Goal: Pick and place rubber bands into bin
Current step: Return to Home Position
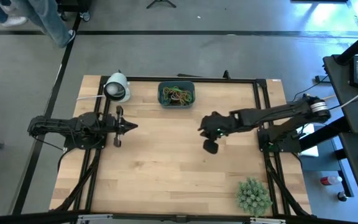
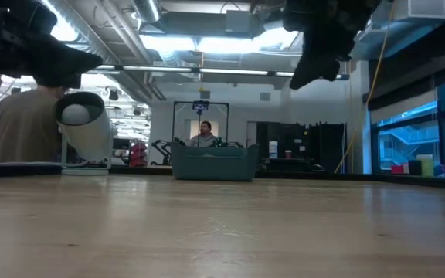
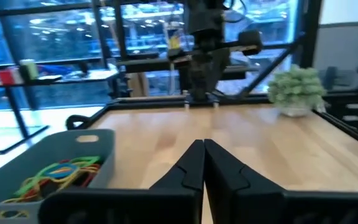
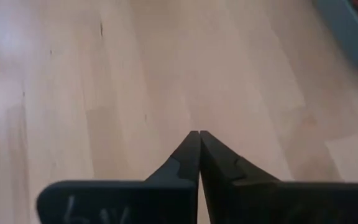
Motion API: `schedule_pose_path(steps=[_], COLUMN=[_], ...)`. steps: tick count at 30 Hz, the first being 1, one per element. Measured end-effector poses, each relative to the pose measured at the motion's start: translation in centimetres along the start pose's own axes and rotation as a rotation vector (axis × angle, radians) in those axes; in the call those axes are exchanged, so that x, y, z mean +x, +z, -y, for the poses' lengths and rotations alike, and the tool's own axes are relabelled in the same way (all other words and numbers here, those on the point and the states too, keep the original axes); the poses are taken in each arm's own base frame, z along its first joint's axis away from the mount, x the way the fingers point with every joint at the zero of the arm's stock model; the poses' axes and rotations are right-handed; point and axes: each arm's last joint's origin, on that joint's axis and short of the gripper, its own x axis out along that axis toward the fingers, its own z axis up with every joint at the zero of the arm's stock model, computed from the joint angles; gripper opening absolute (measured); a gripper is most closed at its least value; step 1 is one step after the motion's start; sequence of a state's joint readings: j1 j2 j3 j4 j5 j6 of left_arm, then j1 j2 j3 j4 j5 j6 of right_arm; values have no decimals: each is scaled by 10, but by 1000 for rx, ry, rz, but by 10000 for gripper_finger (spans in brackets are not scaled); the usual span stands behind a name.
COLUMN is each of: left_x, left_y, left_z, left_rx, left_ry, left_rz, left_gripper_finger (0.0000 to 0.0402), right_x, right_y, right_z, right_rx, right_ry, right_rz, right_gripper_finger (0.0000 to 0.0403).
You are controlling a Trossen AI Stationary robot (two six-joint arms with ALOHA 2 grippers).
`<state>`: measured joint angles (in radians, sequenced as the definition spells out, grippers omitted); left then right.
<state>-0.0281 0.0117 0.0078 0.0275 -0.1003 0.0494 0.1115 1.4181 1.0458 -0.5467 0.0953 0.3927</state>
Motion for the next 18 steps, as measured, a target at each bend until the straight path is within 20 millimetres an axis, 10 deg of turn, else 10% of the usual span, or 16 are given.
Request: schedule_pose_path(steps=[18], left_x=[1], left_y=[0], left_z=[-1], left_rx=[-1], left_ry=[28], left_rz=[-5], left_gripper_finger=[9], right_x=[-41], right_y=[-83], right_z=[39], right_rx=[-216], right_ry=[139], right_rz=[319], right_gripper_finger=[4])
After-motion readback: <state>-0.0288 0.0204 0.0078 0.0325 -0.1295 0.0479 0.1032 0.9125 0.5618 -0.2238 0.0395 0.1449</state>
